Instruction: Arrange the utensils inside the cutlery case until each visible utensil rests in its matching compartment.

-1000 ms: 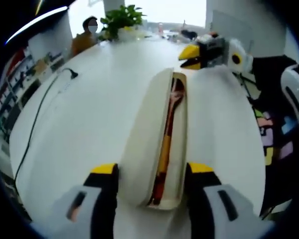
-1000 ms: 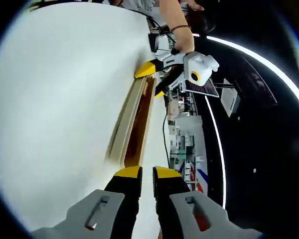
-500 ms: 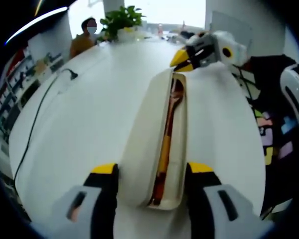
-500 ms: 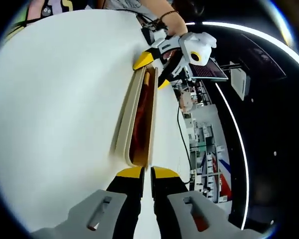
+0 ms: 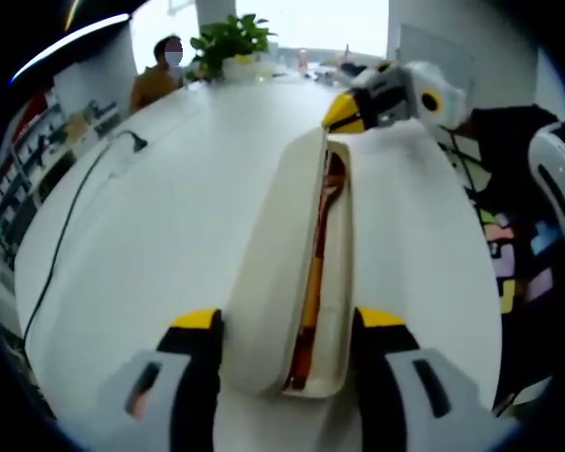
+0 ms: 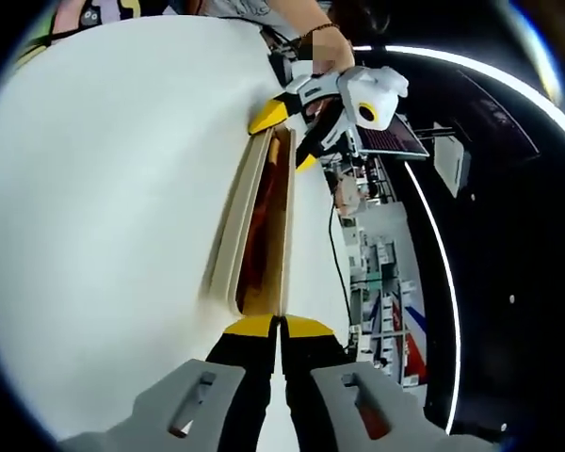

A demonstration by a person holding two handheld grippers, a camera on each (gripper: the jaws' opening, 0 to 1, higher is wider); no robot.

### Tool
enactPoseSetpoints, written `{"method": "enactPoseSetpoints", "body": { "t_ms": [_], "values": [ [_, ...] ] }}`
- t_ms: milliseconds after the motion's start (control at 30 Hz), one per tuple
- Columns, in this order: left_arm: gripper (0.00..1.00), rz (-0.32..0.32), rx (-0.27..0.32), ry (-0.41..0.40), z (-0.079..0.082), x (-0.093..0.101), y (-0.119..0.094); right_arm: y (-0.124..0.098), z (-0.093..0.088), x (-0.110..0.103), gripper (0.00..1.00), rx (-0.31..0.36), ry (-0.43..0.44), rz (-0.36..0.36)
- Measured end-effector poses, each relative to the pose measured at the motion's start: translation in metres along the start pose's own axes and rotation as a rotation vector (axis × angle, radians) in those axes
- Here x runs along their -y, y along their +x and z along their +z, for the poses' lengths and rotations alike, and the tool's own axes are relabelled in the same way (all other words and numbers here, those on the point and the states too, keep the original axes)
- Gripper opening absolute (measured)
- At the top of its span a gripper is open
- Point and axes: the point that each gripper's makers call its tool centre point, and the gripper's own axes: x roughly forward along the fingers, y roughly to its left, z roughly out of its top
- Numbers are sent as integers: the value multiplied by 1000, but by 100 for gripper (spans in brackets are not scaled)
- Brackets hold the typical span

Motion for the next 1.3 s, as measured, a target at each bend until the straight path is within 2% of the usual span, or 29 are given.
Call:
{"method": "enactPoseSetpoints", "body": {
  "t_ms": [433, 633, 1133, 1300],
  "values": [
    [61, 5, 7, 5, 1, -1, 0, -19, 23, 5, 0, 21, -106, -82],
    [62, 11, 16, 12, 2, -1, 0, -27, 35, -2, 0, 45, -150, -104],
    [57, 54, 20, 83, 4, 0, -4, -24, 30, -16, 0, 40, -173, -87],
    [52, 62, 17, 109, 4, 3, -5, -22, 25, -18, 0, 30, -155, -76]
  ]
}}
